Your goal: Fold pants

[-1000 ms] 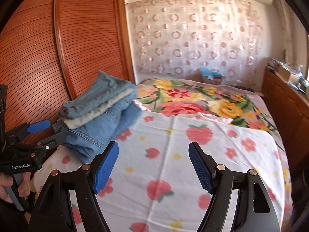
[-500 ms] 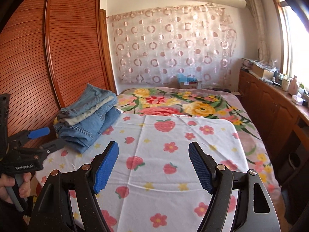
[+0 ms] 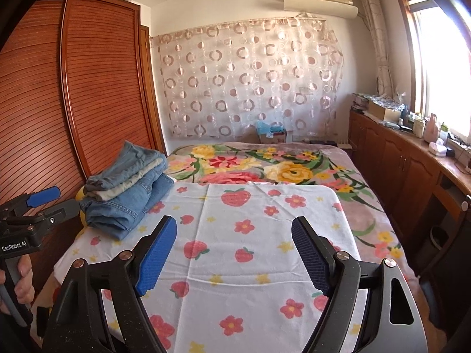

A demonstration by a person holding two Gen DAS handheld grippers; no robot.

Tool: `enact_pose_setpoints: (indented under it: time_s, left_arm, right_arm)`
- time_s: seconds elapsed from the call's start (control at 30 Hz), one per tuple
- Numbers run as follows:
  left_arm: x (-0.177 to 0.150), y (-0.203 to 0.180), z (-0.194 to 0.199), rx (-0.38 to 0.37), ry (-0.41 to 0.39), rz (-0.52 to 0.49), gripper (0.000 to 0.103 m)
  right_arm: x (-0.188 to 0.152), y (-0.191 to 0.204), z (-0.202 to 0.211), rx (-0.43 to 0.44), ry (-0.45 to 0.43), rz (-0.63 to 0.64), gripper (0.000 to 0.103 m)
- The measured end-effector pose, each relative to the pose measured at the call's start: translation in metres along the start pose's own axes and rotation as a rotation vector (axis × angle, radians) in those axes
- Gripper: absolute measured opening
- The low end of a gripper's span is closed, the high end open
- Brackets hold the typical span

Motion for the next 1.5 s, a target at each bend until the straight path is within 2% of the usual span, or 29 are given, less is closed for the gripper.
enact_pose_setpoints:
  time_s: [0.33,0.57,0.93,1.5]
  left_arm:
    - [0.009,0.0,0.025,0.017,-0.067,-0.016,0.09]
    - [0.009,0.007,0.036,0.034,-0.103,-0.006,0.09]
    - [0.005,0.013,0.033,0.056,-0.1,0.007,0.09]
    - [0.005,0.015,0.033,0.056,-0.1,0.007,0.09]
  right_arm:
    - [-0.004,0.004,0.028,-0.004,-0.099,0.035,0.082]
    - [-0.015,0.003,0.03,-0.017,-0.144,0.041,0.082]
    - [-0.02,0.002,0.02,-0.021,-0.142,0.048,0.082]
    - [-0.022,0.005,0.027,-0.019,-0.145,0.05,0.082]
Point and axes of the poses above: each gripper's, at about its wrist camera, not at the fingertips, and z roughly against the way its jaws point, y to its left, x to its top, the point moved 2 cm from there along -z, roughly the way its jaws point, and after that the axes turned 4 degrees about x, right-handed, at the moved point
